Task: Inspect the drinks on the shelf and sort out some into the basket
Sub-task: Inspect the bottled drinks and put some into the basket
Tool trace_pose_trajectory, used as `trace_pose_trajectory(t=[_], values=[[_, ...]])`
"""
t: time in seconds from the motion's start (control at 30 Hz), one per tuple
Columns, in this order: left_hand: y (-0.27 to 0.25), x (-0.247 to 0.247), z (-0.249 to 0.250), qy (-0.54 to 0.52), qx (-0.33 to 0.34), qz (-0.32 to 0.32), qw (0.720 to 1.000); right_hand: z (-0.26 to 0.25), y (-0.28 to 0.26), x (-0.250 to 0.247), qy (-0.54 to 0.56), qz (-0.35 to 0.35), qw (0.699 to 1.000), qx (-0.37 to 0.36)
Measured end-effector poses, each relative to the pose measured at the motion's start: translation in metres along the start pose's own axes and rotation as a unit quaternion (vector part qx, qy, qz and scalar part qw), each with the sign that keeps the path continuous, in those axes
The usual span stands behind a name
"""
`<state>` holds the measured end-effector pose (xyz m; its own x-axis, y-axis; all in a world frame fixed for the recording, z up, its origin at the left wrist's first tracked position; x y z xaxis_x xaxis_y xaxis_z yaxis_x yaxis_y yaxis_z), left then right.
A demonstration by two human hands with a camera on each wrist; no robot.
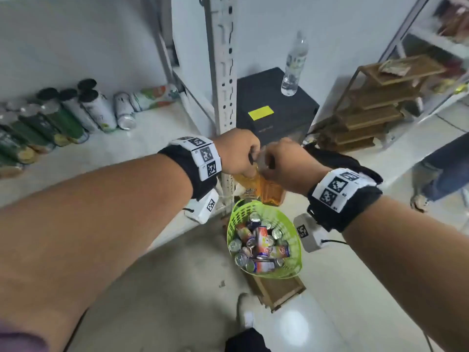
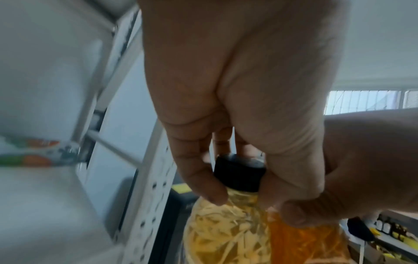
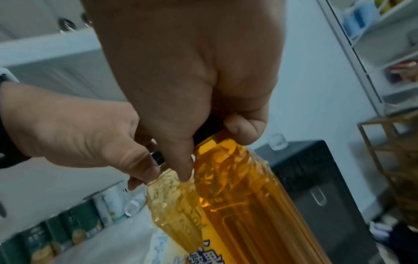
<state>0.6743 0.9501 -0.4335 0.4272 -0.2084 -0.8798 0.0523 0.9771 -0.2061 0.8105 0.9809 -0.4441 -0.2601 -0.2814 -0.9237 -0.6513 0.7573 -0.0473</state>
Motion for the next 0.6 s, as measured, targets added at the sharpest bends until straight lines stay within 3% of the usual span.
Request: trace_pose_trajectory(t=[0.3, 0.5, 0.6], values=[[0.051, 0.188, -0.044, -0.024, -0.054, -0.096, 0.994, 0.125, -0.010, 0.159, 0.051, -0.081, 0.989, 0.114], [0.042, 0.291, -0.074, -0.020, -0.075, -0.136, 0.988, 0.166, -0.045, 0.237, 0.079, -0.087, 0.982, 0.149], [0.019, 0.337, -0.085, -0.035, -0.106, -0.151, 0.982, 0.169, -0.067, 0.285, 0.051, -0.159, 0.974, 0.150]])
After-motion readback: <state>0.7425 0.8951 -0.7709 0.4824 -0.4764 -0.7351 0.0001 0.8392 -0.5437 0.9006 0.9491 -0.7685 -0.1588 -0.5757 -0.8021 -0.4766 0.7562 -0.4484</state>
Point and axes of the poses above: each hand's wrist, its own y-axis towards the middle knuckle, its own x-axis out of the palm, z = x × y, the point moved 5 cm from there along y, towards the middle knuckle, and after that the axes turned 5 degrees about z, right-handed, at the moved point
